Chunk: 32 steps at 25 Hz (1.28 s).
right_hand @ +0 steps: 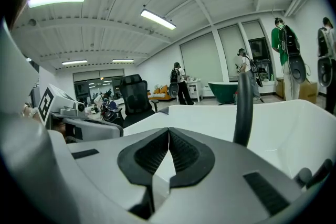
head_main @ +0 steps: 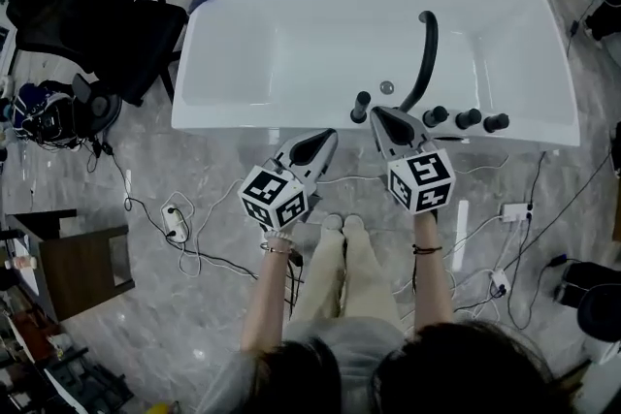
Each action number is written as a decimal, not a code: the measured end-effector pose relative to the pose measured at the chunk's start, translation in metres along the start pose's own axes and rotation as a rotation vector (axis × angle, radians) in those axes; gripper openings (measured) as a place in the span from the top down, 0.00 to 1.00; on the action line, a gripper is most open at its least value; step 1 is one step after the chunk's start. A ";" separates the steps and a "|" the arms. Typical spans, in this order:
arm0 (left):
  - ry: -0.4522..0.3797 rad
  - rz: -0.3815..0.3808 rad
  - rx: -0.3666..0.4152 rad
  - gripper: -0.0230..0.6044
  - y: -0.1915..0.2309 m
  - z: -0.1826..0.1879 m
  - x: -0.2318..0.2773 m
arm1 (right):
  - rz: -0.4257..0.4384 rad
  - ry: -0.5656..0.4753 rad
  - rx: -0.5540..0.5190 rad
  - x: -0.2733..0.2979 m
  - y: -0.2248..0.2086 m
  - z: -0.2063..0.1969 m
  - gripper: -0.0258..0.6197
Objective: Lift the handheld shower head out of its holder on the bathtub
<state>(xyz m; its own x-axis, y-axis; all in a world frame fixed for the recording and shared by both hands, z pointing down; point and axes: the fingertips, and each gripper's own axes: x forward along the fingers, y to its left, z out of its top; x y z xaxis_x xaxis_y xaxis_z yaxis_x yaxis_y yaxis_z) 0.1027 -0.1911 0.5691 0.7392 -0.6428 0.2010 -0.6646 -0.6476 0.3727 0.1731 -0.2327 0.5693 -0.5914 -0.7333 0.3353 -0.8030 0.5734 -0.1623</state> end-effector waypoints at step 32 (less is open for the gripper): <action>0.069 0.024 -0.077 0.96 0.050 -0.082 0.029 | -0.034 0.125 0.060 0.099 -0.028 -0.118 0.72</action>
<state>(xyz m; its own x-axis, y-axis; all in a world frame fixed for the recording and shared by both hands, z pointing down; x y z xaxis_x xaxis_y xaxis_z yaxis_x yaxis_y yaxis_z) 0.1001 -0.2085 0.6682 0.7304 -0.6268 0.2715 -0.6740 -0.5970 0.4351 0.1456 -0.2779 0.7166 -0.5531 -0.6988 0.4537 -0.8276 0.5235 -0.2027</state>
